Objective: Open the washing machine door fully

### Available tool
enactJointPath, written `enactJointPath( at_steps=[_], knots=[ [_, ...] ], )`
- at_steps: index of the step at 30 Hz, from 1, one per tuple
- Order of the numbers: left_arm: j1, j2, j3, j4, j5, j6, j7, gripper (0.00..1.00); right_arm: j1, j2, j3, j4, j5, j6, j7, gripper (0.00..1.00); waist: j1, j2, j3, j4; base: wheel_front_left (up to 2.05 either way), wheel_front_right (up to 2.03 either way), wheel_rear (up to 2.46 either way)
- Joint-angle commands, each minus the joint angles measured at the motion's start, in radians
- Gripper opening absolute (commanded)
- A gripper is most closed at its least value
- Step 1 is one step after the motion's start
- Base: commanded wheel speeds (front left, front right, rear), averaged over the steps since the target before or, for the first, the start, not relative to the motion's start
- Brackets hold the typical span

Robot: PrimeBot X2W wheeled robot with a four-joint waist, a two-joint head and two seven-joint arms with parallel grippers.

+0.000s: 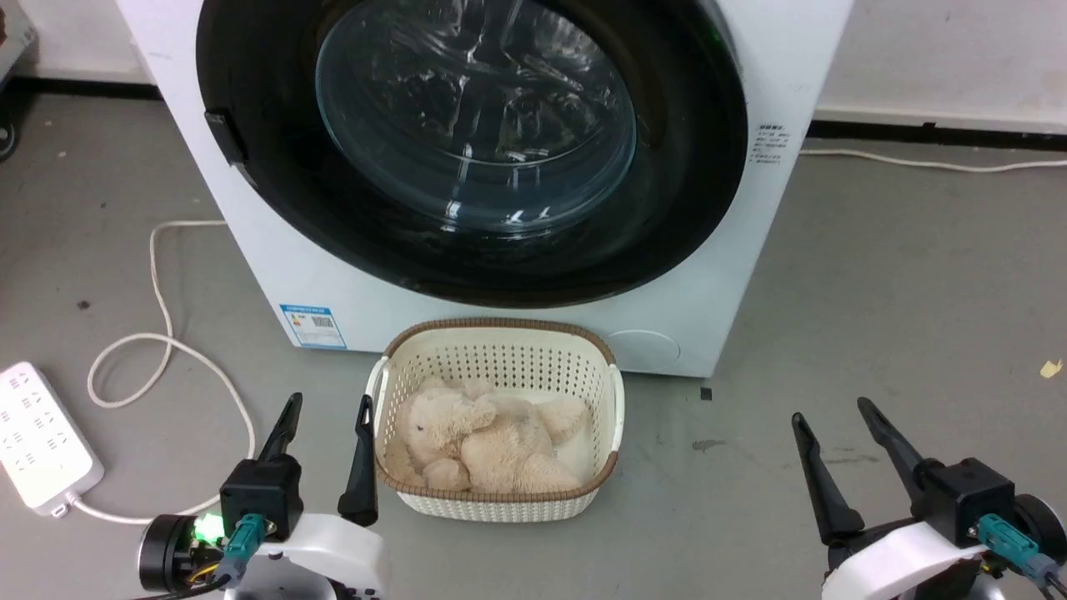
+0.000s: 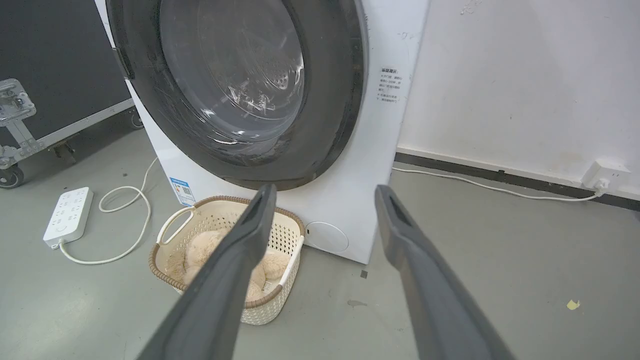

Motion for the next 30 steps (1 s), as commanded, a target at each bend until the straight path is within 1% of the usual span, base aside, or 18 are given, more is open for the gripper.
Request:
enactJointPath(
  at_steps=[1,2,3,4,5,11,16,22,26,27,28,29,30],
  knots=[
    [-0.011,0.000,-0.006,-0.007,-0.007,0.005,-0.010,1.00,-0.015,0.001,-0.004,-0.009,0.012,0.000,-0.011,1.00,-0.0001,0.0000,0.010,0.004,0.00,0.00,0.00],
    [-0.013,0.000,-0.008,-0.008,-0.007,0.005,-0.012,1.00,-0.018,0.001,-0.006,-0.010,0.014,0.000,-0.013,1.00,-0.0001,0.0000,0.015,0.006,0.00,0.00,0.00],
    [-0.015,0.000,-0.010,-0.008,-0.008,0.005,-0.014,1.00,-0.021,0.001,-0.008,-0.010,0.017,0.000,-0.015,0.89,-0.0001,0.0000,0.018,0.007,0.00,0.00,0.00],
    [-0.017,0.000,-0.011,-0.008,-0.008,0.005,-0.016,1.00,-0.024,0.001,-0.009,-0.010,0.019,0.000,-0.017,0.34,-0.0001,0.0000,0.022,0.009,0.00,0.00,0.00],
    [-0.018,0.000,-0.012,-0.008,-0.009,0.006,-0.018,1.00,-0.028,0.001,-0.010,-0.011,0.020,0.000,-0.019,0.00,-0.0001,0.0000,0.026,0.010,0.00,0.00,0.00],
    [-0.029,0.000,-0.021,-0.013,-0.010,0.010,-0.031,1.00,-0.068,0.001,-0.023,-0.013,0.037,-0.001,-0.030,0.00,-0.0001,0.0000,0.051,0.016,0.00,0.00,0.00],
    [-0.039,0.000,-0.029,-0.016,-0.009,0.011,-0.041,1.00,-0.127,-0.016,-0.029,-0.017,0.078,-0.001,-0.009,0.00,-0.0001,0.0000,0.072,0.020,0.00,0.00,0.00],
    [-0.050,0.000,-0.034,-0.021,-0.008,0.011,-0.054,1.00,-0.206,-0.042,-0.037,-0.018,0.158,-0.001,0.040,0.00,-0.0001,0.0000,0.096,0.029,0.00,0.00,0.00],
    [-0.054,0.000,-0.037,-0.025,-0.010,0.013,-0.062,1.00,-0.266,-0.043,-0.058,-0.013,0.220,-0.001,0.076,0.00,-0.0001,0.0000,0.111,0.038,0.00,0.00,0.00],
    [-0.054,0.000,-0.037,-0.025,-0.010,0.013,-0.062,1.00,-0.266,-0.043,-0.058,-0.013,0.220,-0.001,0.076,0.00,-0.0001,0.0000,0.111,0.038,0.00,0.00,0.00],
    [-0.056,0.000,-0.037,-0.027,-0.011,0.014,-0.067,1.00,-0.301,-0.039,-0.072,-0.008,0.255,-0.001,0.094,0.00,-0.0001,0.0000,0.120,0.043,0.00,0.00,0.00],
    [-0.056,0.000,-0.037,-0.027,-0.011,0.014,-0.067,1.00,-0.301,-0.039,-0.072,-0.008,0.255,-0.001,0.094,0.00,-0.0001,0.0000,0.120,0.043,0.00,0.00,0.00],
    [-0.060,0.000,-0.038,-0.030,-0.012,0.015,-0.071,1.00,-0.339,-0.034,-0.092,0.000,0.287,-0.001,0.114,0.00,-0.0001,0.0000,0.130,0.047,0.00,0.00,0.00]
  ],
)
